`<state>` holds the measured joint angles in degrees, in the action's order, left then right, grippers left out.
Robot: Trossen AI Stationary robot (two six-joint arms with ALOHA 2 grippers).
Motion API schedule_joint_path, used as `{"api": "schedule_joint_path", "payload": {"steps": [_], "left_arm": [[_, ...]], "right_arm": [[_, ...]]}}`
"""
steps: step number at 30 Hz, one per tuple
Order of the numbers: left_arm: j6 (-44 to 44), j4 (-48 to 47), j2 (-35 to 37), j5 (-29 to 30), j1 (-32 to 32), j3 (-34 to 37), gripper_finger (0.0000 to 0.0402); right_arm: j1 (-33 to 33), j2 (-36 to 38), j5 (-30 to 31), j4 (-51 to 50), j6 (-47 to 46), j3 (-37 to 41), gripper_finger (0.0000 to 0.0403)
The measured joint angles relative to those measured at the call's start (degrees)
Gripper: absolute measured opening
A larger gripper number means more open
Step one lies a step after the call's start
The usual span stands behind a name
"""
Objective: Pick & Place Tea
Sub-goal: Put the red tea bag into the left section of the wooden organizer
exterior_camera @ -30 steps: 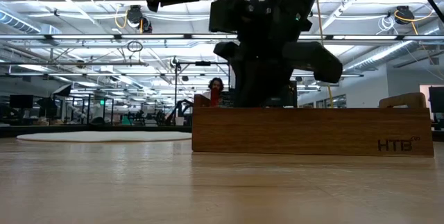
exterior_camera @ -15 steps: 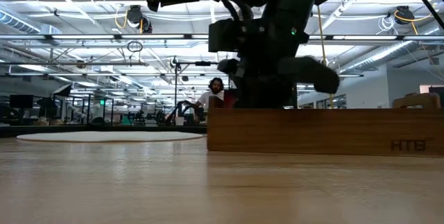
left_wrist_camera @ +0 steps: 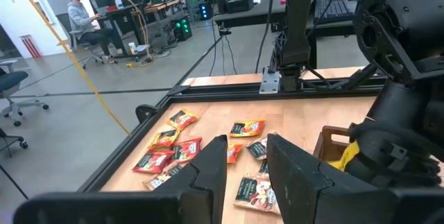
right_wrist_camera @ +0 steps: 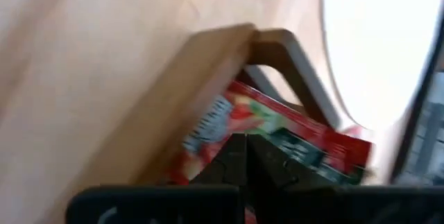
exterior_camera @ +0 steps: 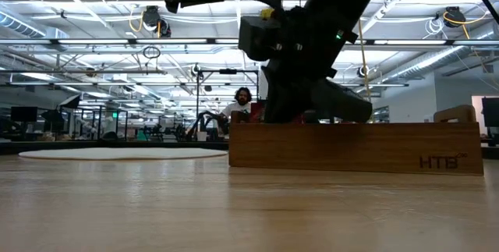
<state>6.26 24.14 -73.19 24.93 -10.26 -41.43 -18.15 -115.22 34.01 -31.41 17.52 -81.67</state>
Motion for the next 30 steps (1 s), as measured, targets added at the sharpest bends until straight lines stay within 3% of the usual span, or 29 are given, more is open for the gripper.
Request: {"api": "schedule_joint_path", "payload": {"steps": [6, 16, 23, 30], "left_arm": [[-0.05, 0.0, 0.0, 0.0, 0.0, 0.0, 0.0108], [-0.17, 0.02, -0.01, 0.0, 0.0, 0.0, 0.0108], [-0.17, 0.04, -0.02, 0.0, -0.01, 0.0, 0.0108], [-0.12, 0.04, -0.02, 0.0, -0.01, 0.0, 0.0108]], "right_arm": [[-0.02, 0.0, 6.09, 0.29, 1.12, 0.0, 0.0], [3.19, 0.42, -19.65, -0.92, -4.0, -0.79, 0.0], [6.63, 0.4, -28.05, -2.42, -4.91, -0.83, 0.0], [7.19, -1.79, -28.07, -3.18, -4.81, -1.18, 0.0]]}}
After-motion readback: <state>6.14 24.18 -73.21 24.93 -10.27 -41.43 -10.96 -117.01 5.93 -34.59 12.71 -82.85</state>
